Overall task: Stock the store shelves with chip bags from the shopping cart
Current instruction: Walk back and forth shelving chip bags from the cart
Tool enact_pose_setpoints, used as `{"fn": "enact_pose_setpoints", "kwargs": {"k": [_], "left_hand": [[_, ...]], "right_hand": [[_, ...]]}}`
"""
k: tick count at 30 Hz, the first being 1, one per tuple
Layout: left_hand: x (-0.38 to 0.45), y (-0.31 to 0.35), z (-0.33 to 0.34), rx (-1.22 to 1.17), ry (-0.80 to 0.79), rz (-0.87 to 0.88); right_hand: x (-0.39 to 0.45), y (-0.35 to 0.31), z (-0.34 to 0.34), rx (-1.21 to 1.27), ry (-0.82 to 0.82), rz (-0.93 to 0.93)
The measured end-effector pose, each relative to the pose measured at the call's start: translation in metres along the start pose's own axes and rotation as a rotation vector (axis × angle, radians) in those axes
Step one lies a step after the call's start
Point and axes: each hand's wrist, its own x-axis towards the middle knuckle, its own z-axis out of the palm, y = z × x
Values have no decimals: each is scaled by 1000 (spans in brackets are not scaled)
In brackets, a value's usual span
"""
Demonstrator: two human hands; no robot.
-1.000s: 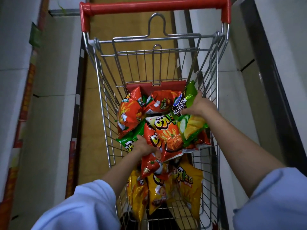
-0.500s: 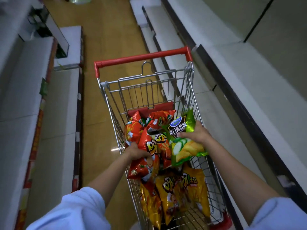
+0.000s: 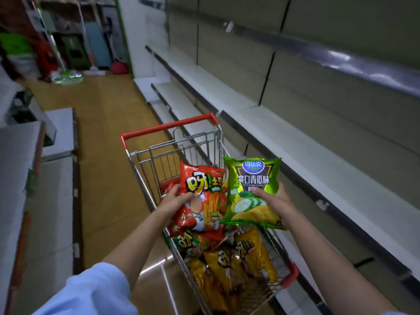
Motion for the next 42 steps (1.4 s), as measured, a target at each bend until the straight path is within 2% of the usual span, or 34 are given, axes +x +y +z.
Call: {"fn": "enact_pose_setpoints", "kwargs": {"k": [6,10,14,19,30,42], "left_hand": [[-34,25,35,-20,-156,102],[-45,40,75,71,-298,139],[-58,49,132,243,-466,203],[-94,50,218,295,-666,202],[-243,-24,400,336,-963,170],[-378,-111,498,417,-1108,145]], "right_hand": [[-72,4,-42,66,129,-35],[-109,8,-73,133,223,-57],[-148,16,-113,196,355,-68],[-214,45,-178,300,548,-87],[-418,118,-318,323,853,-59],[-577,201,-380,333,1054,-32]]}}
